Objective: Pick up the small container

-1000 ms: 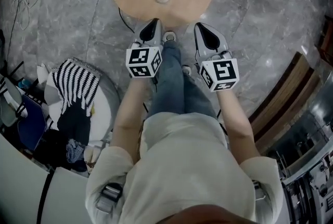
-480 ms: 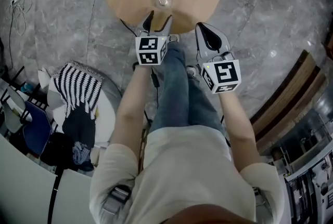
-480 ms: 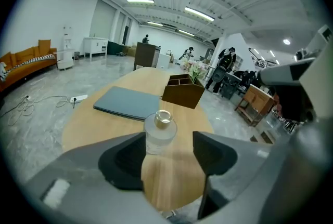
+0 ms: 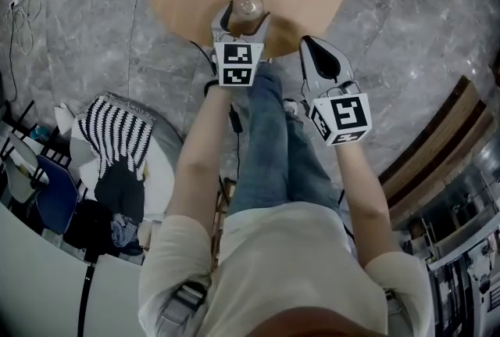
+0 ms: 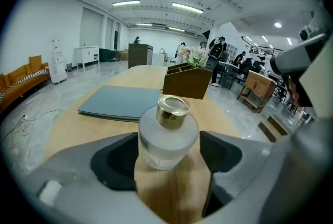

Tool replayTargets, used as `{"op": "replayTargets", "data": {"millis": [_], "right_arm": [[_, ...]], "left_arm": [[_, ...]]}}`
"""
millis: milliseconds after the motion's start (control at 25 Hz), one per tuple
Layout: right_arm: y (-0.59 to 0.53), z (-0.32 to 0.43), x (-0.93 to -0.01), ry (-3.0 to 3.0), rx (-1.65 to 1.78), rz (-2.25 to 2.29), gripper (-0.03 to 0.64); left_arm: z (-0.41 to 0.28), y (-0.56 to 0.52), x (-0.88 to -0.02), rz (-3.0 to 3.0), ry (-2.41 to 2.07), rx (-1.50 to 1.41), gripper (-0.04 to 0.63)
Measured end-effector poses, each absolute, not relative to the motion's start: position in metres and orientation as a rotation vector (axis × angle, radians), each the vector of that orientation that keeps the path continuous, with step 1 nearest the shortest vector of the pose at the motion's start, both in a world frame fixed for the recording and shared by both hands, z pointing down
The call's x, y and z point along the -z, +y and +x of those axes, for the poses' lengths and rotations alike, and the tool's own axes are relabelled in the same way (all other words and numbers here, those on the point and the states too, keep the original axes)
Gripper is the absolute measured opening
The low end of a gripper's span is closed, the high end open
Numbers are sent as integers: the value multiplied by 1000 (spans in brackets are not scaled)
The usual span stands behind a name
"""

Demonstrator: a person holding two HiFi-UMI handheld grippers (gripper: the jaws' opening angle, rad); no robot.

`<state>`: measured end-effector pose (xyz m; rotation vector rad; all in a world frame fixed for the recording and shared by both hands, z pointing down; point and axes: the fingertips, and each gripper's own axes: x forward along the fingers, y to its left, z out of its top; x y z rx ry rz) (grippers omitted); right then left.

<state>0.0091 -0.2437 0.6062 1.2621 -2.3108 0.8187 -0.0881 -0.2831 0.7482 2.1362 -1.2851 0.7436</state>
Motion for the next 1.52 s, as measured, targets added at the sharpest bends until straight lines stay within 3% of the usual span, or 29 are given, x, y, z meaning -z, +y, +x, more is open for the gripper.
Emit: {"op": "replayTargets", "data": {"millis": [1000,1520], "right_arm": [[-238,11,-620,-2299,-852,1313,-2],[-226,22,-589,-2331,-788,1343,-2]], "left_arm": [[-82,-309,-771,2119,-1341,-756,356],[-108,-254,-736,1953,-1444,-619,356]]}}
